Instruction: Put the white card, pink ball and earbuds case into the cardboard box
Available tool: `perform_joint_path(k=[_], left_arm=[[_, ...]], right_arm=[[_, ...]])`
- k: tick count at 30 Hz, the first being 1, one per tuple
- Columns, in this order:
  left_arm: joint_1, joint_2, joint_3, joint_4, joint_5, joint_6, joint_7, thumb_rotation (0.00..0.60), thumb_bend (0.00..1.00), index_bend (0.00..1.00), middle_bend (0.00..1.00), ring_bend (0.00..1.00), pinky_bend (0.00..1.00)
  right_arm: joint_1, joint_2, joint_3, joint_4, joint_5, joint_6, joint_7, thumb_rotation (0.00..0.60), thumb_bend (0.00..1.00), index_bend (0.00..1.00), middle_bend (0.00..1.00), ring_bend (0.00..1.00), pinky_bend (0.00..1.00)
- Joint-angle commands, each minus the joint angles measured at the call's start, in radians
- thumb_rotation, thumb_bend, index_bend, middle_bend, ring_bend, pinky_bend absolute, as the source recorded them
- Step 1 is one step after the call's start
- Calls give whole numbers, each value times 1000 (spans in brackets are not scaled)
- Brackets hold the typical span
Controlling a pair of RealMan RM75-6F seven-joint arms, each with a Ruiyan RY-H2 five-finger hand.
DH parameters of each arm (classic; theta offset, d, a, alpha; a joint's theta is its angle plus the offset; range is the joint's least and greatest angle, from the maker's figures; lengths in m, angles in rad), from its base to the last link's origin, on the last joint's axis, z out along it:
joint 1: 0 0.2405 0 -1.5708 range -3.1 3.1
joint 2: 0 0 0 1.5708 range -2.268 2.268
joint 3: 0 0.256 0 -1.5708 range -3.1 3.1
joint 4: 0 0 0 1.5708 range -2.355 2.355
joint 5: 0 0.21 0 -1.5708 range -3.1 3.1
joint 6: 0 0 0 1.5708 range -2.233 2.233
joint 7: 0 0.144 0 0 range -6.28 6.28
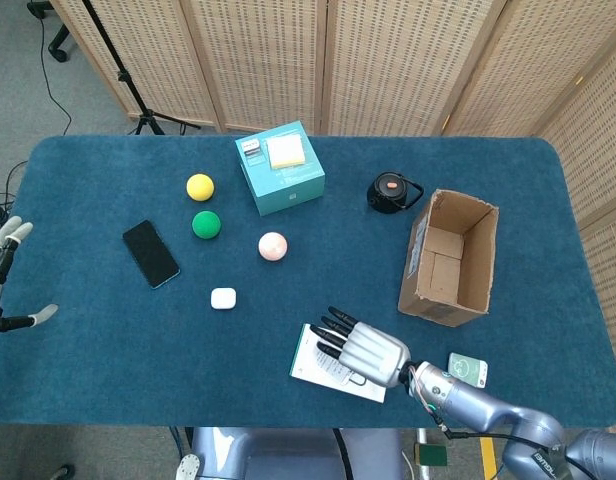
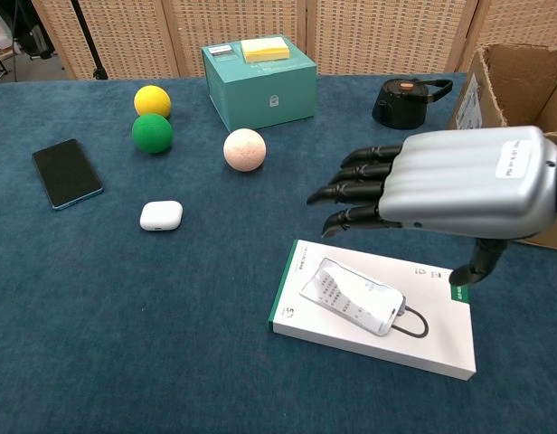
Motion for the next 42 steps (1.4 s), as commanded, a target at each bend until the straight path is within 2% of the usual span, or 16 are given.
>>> perform_joint_path(k=[1, 7, 10, 14, 20, 42], left_arm=[[2, 1, -1, 2, 3, -6, -3, 600, 0, 0, 0, 0, 0], [3, 3, -9, 7, 2, -24, -14, 600, 0, 0, 0, 0, 0], [4, 4, -12, 5, 5, -30, -16, 600, 0, 0, 0, 0, 0], [6, 5, -14, 2, 9, -32, -16, 600, 0, 0, 0, 0, 0], [10, 4, -18, 4, 10, -37, -16, 600, 0, 0, 0, 0, 0], [16, 10, -28, -2, 20, -56, -26, 600, 0, 0, 0, 0, 0]], right_arm=[[-4, -74, 15, -20, 208, -22, -190, 600, 0, 134, 0, 0, 0], [2, -102, -24, -82, 413, 60, -362, 600, 0, 136, 0, 0, 0], [17, -131, -41, -98, 498, 101, -406, 600, 0, 136, 0, 0, 0], [40, -162, -59, -99, 554, 137, -434, 600, 0, 136, 0, 0, 0], [72, -188, -83, -100, 593, 180, -439, 600, 0, 143, 0, 0, 0], [147, -248, -157, -34, 582, 232, -380, 600, 0, 146, 0, 0, 0]])
